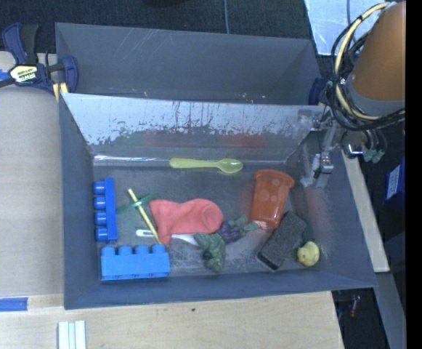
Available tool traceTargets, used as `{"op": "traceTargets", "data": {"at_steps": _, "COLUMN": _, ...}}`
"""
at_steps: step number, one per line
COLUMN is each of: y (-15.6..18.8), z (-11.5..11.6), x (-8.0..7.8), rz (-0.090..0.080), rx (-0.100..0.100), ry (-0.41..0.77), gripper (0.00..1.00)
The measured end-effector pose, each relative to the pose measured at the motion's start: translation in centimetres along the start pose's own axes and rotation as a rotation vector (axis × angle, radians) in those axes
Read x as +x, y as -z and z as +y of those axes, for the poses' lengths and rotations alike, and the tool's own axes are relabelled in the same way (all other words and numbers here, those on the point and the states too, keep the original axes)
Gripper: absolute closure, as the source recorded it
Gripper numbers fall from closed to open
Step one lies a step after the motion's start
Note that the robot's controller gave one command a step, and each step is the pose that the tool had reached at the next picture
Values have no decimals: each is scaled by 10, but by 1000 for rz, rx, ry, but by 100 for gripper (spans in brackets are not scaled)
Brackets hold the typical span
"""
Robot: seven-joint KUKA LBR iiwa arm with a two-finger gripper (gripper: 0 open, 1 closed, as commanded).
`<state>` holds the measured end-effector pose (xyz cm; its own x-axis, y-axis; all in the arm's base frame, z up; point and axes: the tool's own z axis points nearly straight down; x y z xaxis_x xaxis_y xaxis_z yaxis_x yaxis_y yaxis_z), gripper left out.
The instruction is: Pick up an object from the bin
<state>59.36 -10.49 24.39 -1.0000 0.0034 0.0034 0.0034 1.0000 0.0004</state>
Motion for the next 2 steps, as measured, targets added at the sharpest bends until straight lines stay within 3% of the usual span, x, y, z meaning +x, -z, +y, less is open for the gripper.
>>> {"op": "traceTargets", "data": {"at_steps": 1, "y": 4, "z": 0, "x": -2, "rz": -8, "rx": 1, "ry": 2, "gripper": 0}}
{"op": "traceTargets", "data": {"at_steps": 2, "y": -56, "z": 23, "x": 2, "rz": -14, "rx": 2, "ry": -5, "gripper": 0}}
